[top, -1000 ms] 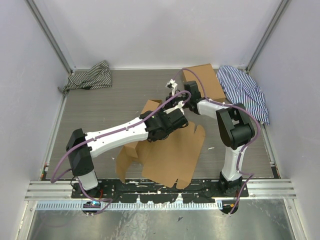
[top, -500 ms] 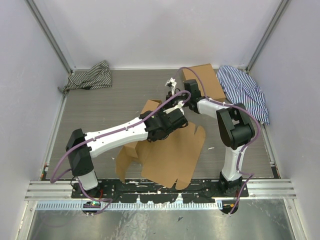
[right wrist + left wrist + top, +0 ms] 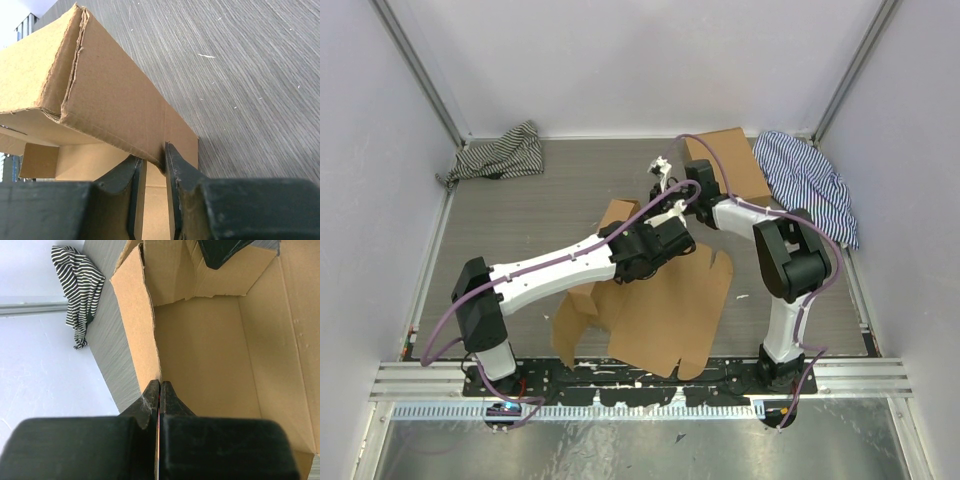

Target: Fold the paper box

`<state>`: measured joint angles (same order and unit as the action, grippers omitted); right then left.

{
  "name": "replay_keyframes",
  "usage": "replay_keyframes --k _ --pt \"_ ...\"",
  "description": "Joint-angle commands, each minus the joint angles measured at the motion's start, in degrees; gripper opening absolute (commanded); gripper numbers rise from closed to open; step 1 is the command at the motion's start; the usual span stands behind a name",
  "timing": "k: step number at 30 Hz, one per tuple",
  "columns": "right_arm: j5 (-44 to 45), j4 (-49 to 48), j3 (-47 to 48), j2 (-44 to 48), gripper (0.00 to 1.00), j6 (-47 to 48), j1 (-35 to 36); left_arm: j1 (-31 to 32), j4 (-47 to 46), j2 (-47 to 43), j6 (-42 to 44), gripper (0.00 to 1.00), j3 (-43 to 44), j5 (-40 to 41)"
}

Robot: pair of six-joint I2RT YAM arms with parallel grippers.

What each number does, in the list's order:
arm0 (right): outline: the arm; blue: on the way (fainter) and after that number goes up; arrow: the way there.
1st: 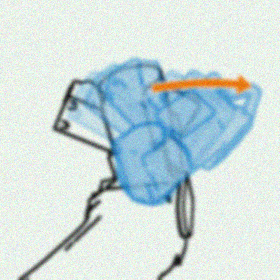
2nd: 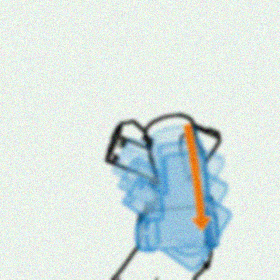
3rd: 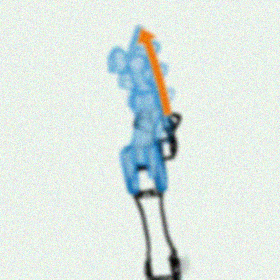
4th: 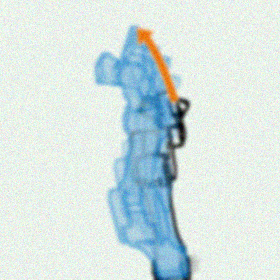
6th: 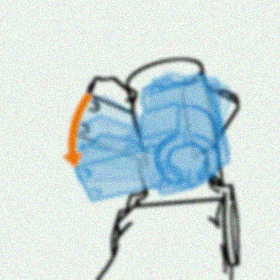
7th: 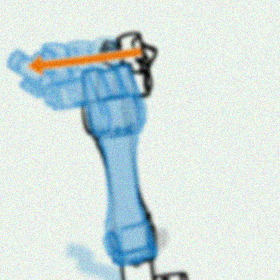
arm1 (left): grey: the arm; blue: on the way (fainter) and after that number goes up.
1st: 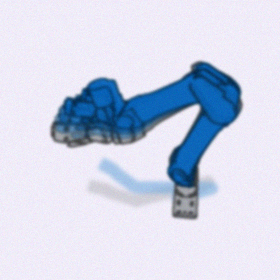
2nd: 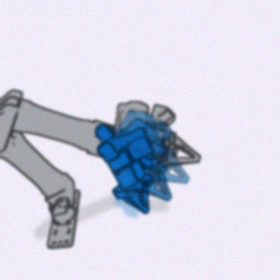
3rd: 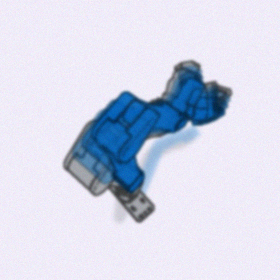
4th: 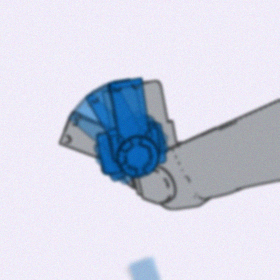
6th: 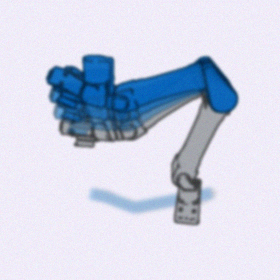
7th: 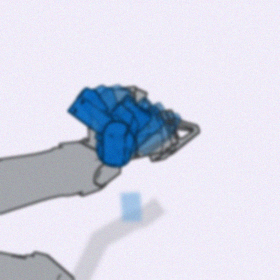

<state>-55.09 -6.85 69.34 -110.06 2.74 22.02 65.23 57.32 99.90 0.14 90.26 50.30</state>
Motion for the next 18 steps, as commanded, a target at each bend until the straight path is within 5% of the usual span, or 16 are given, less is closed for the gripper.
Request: replay_keyframes --k 1,7,9,18 --pt "1.94 -3.87 0.22 4.6 0.15 -0.87 0.41 0.34 -1.05 -1.0 -1.61 0.02 0.53 -0.56" --pt "3.39 -1.4 0.8 4.43 0.09 0.11 0.45 -0.47 -0.81 -2.07 -1.78 0.09 0.81 1.15" --pt "5.12 -0.64 1.06 4.64 0.07 -0.08 0.46 -0.74 -0.55 -2.88 -2.49 0.21 1.1 1.61" --pt "15.87 -8.94 -5.83 10.18 0.02 -5.3 0.95 -0.74 -1.55 -3.84 -5.36 0.16 0.14 -0.8"
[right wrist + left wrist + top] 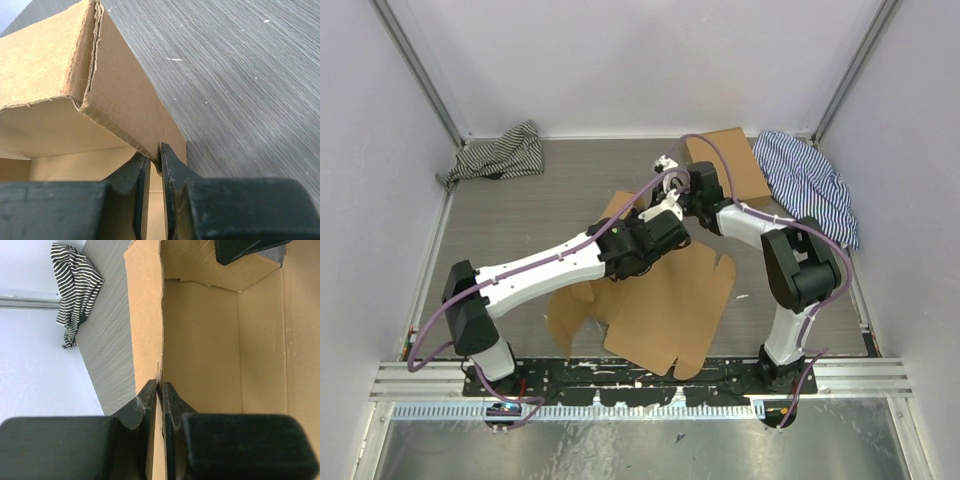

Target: Fold the paper box

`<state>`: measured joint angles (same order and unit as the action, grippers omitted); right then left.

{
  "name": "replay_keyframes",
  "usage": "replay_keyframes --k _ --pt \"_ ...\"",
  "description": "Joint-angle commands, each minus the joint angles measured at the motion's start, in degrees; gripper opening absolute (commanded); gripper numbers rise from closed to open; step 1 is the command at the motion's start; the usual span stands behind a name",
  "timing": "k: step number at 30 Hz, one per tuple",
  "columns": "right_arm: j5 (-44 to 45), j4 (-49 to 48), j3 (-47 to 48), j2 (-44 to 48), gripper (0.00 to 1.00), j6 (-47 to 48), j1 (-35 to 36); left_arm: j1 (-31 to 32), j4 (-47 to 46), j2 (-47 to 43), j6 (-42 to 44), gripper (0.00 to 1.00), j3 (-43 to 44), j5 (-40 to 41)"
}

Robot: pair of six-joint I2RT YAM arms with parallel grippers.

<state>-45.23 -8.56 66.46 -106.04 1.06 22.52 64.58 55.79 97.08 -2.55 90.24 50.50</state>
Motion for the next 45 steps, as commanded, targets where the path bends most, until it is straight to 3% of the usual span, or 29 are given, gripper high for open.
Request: replay_keyframes --k 1,7,12,16,19,31,39,45 --pt "7.35 -7.86 -3.71 6.72 0.01 -4.1 0.62 -0.07 0.74 -0.75 -3.31 0.17 0.6 -0.65" --pt "16.36 -13.23 -8.03 8.73 0.01 -7.77 1.47 -0.13 -3.62 -5.87 -5.71 0.25 -0.55 4.58" --pt "24.65 -16.21 -11.58 10.52 0.02 -10.49 2.45 -0.24 -16.15 -17.52 -6.23 0.44 -8.54 10.29" --pt "30.58 -19.09 -15.63 13.07 0.01 -12.11 3.23 -0.94 -28.26 -28.5 -5.49 0.53 -18.01 12.0" --pt "32.89 -18.93 -17.15 14.65 0.01 -12.63 4.19 -2.72 -33.15 -33.85 -6.45 0.53 -23.46 11.2" --pt "42.79 -17.52 -23.79 22.74 0.01 -12.04 7.41 -8.38 -33.37 -42.33 -14.47 0.56 -34.46 18.29" --pt "51.87 -7.09 -23.32 27.41 0.01 -13.55 7.71 -19.74 -38.7 -46.7 -19.52 0.58 -39.61 5.63" --pt "54.96 -7.63 -26.2 30.25 0.01 -15.33 7.72 -25.28 -41.56 -45.52 -20.6 0.63 -41.3 -1.26"
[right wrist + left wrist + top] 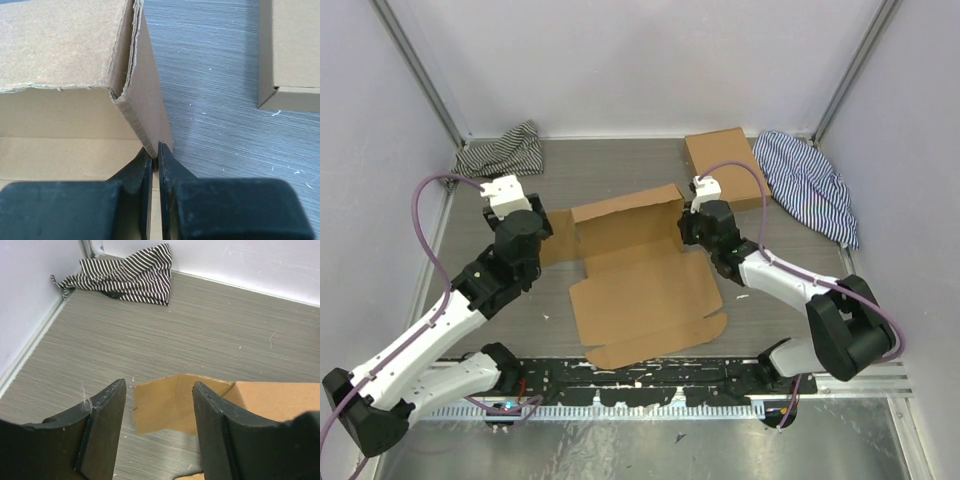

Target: Fold the paper box

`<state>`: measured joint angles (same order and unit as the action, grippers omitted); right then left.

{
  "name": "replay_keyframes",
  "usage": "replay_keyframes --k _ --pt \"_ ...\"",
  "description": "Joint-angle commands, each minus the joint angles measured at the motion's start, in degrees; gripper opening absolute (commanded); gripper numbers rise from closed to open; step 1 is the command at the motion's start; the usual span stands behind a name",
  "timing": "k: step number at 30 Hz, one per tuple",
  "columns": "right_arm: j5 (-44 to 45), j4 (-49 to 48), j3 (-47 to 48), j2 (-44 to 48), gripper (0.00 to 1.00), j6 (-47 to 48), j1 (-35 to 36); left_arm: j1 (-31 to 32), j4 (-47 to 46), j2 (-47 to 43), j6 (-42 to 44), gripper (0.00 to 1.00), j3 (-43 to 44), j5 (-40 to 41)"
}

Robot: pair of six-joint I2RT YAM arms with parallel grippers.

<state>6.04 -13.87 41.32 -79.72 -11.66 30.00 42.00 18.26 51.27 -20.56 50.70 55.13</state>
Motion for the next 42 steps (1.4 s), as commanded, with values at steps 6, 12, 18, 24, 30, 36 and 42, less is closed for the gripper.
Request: replay_keyframes --k 6,12,18,24,30,36,42 --pt "7.59 -6.9 -3.97 4.85 0.01 -4.11 0.38 -4.56 -7.14 -5.05 -5.04 0.62 -7.14 -11.54" --pt "10.19 -13.88 -6.1 2.9 0.01 -5.43 0.5 -4.57 -3.69 -7.75 -7.8 0.62 -9.51 -7.18" --pt "9.35 -13.49 -5.76 2.36 0.01 -5.79 0.5 -5.33 -2.62 -8.46 -11.86 0.61 -13.31 -3.61" --pt "6.9 -7.64 -2.18 2.35 0.01 -4.1 0.5 -11.06 -9.29 -6.05 -13.69 0.6 -14.39 -16.15" --pt "3.58 -5.99 -0.25 0.41 0.01 -3.41 0.43 -18.09 -13.23 2.42 -8.18 0.59 -4.35 -29.86" --pt "1.06 -3.96 2.32 -3.04 0.01 -3.19 0.32 -32.69 -14.13 7.34 -9.77 0.6 2.76 -36.13" --pt "-0.88 -3.44 3.42 -5.09 0.01 -4.12 -0.21 -47.81 -22.03 15.78 -19.49 0.54 -3.97 -59.48"
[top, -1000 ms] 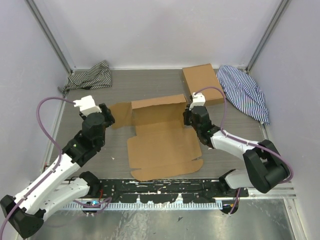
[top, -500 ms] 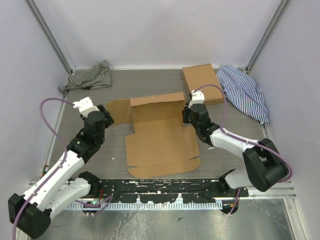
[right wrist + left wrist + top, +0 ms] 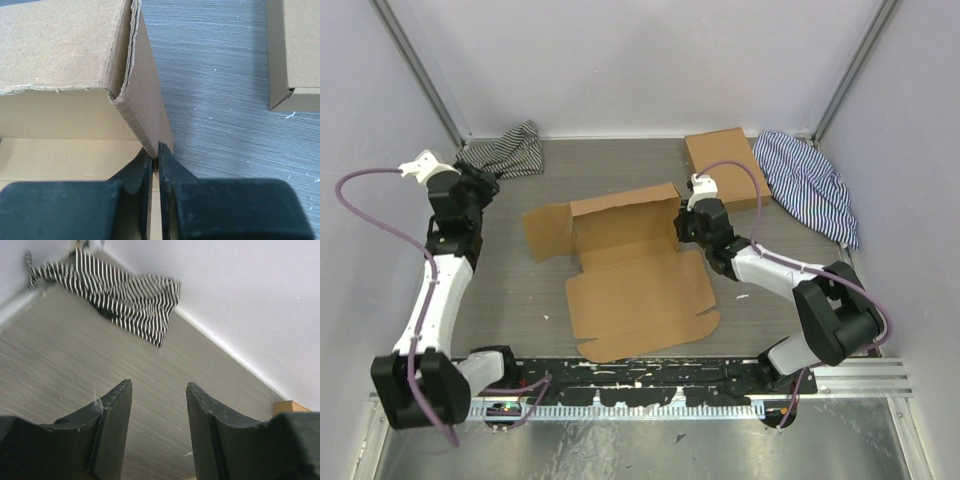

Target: Fold the paper box

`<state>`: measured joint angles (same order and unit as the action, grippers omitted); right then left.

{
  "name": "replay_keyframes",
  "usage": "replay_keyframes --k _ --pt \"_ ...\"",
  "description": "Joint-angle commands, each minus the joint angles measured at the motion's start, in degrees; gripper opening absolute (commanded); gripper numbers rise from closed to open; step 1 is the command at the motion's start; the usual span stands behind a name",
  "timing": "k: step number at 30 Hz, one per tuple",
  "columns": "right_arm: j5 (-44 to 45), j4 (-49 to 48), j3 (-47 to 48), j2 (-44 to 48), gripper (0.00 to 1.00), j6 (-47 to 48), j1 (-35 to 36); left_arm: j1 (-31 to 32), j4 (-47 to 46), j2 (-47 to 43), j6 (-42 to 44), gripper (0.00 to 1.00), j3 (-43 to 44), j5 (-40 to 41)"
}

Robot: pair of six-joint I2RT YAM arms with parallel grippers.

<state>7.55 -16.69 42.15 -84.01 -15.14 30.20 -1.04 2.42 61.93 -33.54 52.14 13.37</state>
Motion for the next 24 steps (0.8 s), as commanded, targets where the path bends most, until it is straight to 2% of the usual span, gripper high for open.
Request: replay_keyframes --k 1,5,12,16,21,24 --pt "-2.6 -0.56 2.73 -0.92 0.01 -0.8 -0.45 -4.84 -9.29 5.93 -7.79 0.53 -8.26 -20.07" --pt "-4.02 -0.39 3.34 -1.49 0.01 -1.2 -1.04 -4.9 -21.36 8.18 -11.35 0.53 -17.44 -25.09" --pt "-5.85 0.52 4.3 -1.88 0.01 -1.3 -1.61 -4.81 -35.23 15.06 -13.72 0.54 -23.22 -34.03" --pt "-6.31 1.05 4.98 -2.21 0.01 -1.17 -1.72 -4.63 -43.22 15.52 -14.98 0.53 -26.98 -39.36" --pt "-6.25 1.52 5.41 -2.29 0.01 -1.12 -1.72 -3.24 -45.72 11.53 -14.43 0.52 -32.01 -42.24" --pt "-5.89 1.87 5.81 -2.54 0.01 -1.04 -1.74 -2.01 -42.84 6.18 -13.39 0.52 -33.63 -42.09"
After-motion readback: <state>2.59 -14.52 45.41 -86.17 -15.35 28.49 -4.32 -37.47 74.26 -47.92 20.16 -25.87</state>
